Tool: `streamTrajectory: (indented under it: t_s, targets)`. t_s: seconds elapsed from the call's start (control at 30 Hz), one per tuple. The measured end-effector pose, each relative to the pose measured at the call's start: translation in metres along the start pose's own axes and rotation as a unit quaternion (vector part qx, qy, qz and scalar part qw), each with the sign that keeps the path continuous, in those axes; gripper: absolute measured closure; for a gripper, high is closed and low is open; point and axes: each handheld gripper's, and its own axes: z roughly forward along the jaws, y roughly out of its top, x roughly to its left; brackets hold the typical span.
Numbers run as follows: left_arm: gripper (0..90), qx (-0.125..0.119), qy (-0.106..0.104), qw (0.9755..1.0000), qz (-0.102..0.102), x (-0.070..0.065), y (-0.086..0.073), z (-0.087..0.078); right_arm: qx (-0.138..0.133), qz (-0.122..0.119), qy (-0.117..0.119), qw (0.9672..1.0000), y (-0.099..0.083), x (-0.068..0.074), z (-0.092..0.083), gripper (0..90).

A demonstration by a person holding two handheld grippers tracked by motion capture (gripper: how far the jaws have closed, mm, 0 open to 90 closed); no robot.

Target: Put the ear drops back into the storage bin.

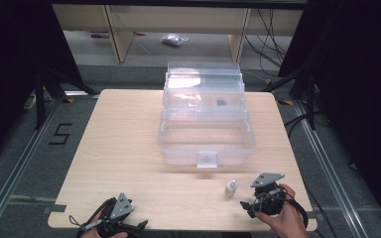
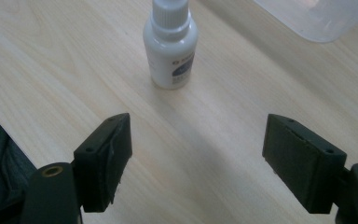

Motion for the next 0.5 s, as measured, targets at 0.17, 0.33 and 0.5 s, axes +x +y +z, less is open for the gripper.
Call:
streamTrajectory:
  t_s: [0.17, 0.33, 0.5]
  targets:
    - [14.9, -0.008, 0.001, 0.9999, -0.01, -0.001, 0.0, 0.001, 0.006, -0.011, 0.0, 0.9999, 0.011, 0.001, 0.003, 25.7]
    - [14.9, -0.012, 0.002, 0.9998, -0.014, -0.001, 0.0, 0.001, 0.029, -0.027, 0.008, 0.9992, 0.023, 0.002, 0.004, 26.3]
    - [14.9, -0.006, -0.004, 0.9999, -0.015, -0.001, -0.001, 0.0, 0.038, -0.031, 0.012, 0.9987, 0.03, 0.001, 0.002, 26.3]
